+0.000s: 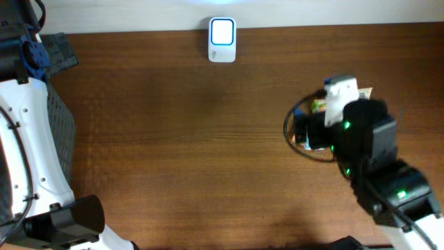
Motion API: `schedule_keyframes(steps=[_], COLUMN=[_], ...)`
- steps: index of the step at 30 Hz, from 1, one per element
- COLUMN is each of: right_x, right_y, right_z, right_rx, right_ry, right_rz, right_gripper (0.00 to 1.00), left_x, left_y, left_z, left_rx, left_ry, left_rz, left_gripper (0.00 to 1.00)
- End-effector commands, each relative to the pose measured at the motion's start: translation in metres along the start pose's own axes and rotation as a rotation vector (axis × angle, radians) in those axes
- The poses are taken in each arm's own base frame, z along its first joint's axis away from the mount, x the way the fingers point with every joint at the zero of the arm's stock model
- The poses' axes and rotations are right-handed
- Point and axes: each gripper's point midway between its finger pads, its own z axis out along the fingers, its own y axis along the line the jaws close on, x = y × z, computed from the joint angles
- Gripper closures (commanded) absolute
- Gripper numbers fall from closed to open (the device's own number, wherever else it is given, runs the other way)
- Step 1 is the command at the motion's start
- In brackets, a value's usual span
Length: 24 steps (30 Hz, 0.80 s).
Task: Scan the item barcode
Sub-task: 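Carry the green tissue pack to the table's right and release it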
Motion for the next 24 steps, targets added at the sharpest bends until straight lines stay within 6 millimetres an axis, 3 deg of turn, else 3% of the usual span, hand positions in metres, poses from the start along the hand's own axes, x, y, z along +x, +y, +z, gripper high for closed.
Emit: schedule_keyframes(steps=[1,5,8,12,24], right_x=[0.044,0.104,0.133,0.144,0.185], right_y=[-0.001,-0.008,-0.023,-0.033,-0.028], right_z=[0.028,0.076,0.095,0.105,0.129], right_rx=[0.039,0.082,0.136,0.166,0.173], right_ry=[0.014,0.054,0.113,0.154,0.314], right_rz=[-0.024,0.089,0.185,0.198,0.172], right_gripper=[0.01,0.01,0.01,0.01,0.01], left_x=[0.0,0.0,0.0,0.0,0.0], left_y=[0.002,0.002,0.002,0.002,0.002], left_z=[0.001,0.001,0.001,0.001,0.001], left_rx=[-0.005,-0.005,-0.005,-0.005,-0.005], left_ry=[0.002,0.003,0.002,0.002,0.002], left_rz=[-0.013,-0.013,-0.013,-0.013,-0.013], left_gripper=[0.01,0.01,0.01,0.01,0.01])
